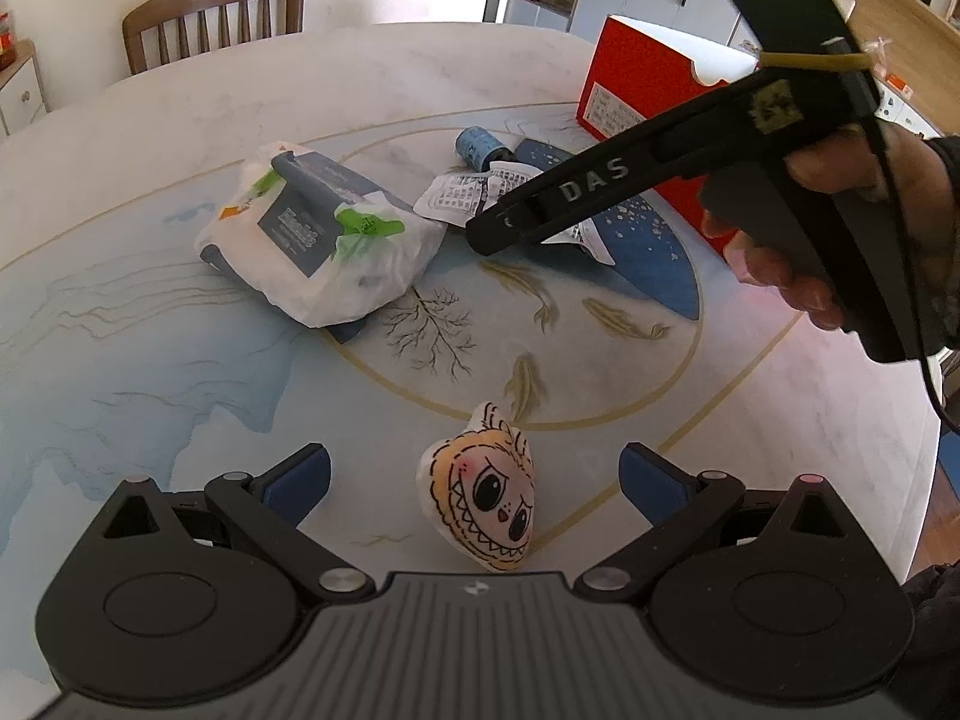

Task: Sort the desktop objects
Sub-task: 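Grasp the cartoon-face plush with the left tool while the right approaches the white printed packet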

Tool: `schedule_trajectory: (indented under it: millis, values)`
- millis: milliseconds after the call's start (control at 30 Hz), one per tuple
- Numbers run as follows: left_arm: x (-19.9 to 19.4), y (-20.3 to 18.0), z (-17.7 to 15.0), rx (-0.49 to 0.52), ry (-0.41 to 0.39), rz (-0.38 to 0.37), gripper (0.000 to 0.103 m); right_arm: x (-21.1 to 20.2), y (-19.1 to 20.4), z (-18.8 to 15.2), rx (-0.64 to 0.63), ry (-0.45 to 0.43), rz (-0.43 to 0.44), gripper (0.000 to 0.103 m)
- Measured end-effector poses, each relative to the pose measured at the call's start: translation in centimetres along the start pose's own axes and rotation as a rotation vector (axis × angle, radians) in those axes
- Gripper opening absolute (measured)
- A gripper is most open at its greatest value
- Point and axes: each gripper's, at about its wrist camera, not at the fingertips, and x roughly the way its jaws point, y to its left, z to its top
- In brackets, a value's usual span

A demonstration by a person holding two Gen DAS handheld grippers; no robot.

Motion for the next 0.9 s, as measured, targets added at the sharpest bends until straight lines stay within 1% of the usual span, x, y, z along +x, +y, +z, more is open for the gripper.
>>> schedule_trajectory:
  millis: [100,267,400,567,700,867,900]
  values:
    - [0.3,0.1,-0.1,0.0,0.005,-0.004,0.103,0.7,0.0,0.1,-0.021,0.011,-0.005,0.092]
    - [0.6,0.0,0.0,0.014,0.006,-0.001,0.102,1.5,-0.2,0.2,-0.036,0.028,-0.004,0.085]
    - [0.7,-0.1,-0.1,0.027,0.002,0.001,0.102,1.7,-0.3,0.3,-0.049,0.017,-0.006,0.084]
    - [0.7,-0.2,-0.3,0.043,-0.002,0.016,0.098,1.7,-0.5,0.4,-0.059,0.009,-0.001,0.077]
    - [0.5,-0.1,-0.3,0.049,-0.008,0.034,0.091,1.6,-0.4,0.4,-0.062,0.013,0.002,0.073]
    - [0.2,-0.1,-0.2,0.052,-0.011,0.05,0.084,1.1,-0.2,0.0,-0.066,0.019,0.003,0.069]
    - [0.1,-0.1,-0.3,0.055,-0.012,0.052,0.081,0.9,-0.1,-0.2,-0.066,0.02,0.002,0.068]
